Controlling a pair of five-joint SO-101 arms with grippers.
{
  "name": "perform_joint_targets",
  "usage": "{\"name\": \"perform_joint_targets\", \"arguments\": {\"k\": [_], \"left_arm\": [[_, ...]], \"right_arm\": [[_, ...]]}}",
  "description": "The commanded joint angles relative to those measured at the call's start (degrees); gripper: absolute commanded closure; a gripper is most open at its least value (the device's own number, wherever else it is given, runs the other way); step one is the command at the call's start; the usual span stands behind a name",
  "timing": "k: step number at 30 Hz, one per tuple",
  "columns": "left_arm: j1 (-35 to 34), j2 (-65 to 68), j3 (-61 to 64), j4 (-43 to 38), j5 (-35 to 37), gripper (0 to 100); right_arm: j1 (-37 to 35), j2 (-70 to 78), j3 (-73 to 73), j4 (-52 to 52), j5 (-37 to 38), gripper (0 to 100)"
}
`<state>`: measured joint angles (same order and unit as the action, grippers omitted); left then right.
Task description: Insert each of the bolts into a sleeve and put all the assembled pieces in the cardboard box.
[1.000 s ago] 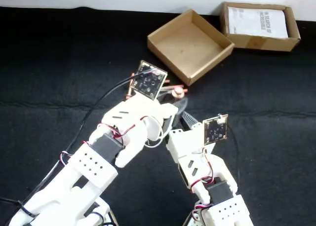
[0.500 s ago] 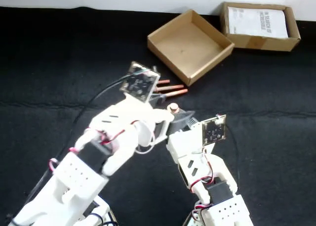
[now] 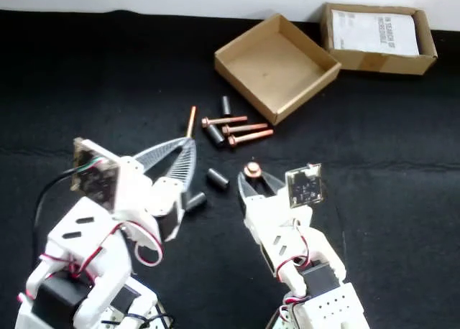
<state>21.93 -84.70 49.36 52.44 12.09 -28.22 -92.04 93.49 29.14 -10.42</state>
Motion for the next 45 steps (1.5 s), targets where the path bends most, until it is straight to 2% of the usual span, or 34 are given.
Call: {"name": "perform_joint_targets", "arguments": {"k": [1, 7, 13, 18, 25, 31, 35, 45], "left_arm": [[-5.58, -4.53, 3.82, 0.18, -0.26, 99], [-13.14, -12.35, 14.37, 0.0, -0.26, 99], [-18.24, -19.56, 23.78, -0.09, -0.26, 99], [-21.93, -19.12, 28.7, -0.18, 0.0, 99], [-27.38, -19.12, 34.95, -0.18, 0.0, 99], [-27.74, -19.12, 42.42, -0.44, 0.09, 99], [-27.91, -19.12, 47.43, -4.84, -0.09, 99], [-27.91, -18.68, 47.78, -3.43, 0.0, 99]], "right_arm": [[-0.13, -0.57, -9.54, 4.97, 0.62, 99.1], [-0.13, 5.49, -20.26, 7.69, 0.7, 99.1], [2.59, 23.69, -35.74, 7.87, 0.7, 99.1], [7.69, 40.75, -49.8, 8.04, 0.7, 99.1], [8.48, 60.7, -69.67, 13.14, 0.44, 99.1], [8.75, 74.68, -83.12, 13.23, 0.62, 99.1], [9.36, 83.3, -92.26, 13.05, 0.7, 99.1], [17.1, 108.79, -117.23, 12.97, 0.7, 99.1]]}}
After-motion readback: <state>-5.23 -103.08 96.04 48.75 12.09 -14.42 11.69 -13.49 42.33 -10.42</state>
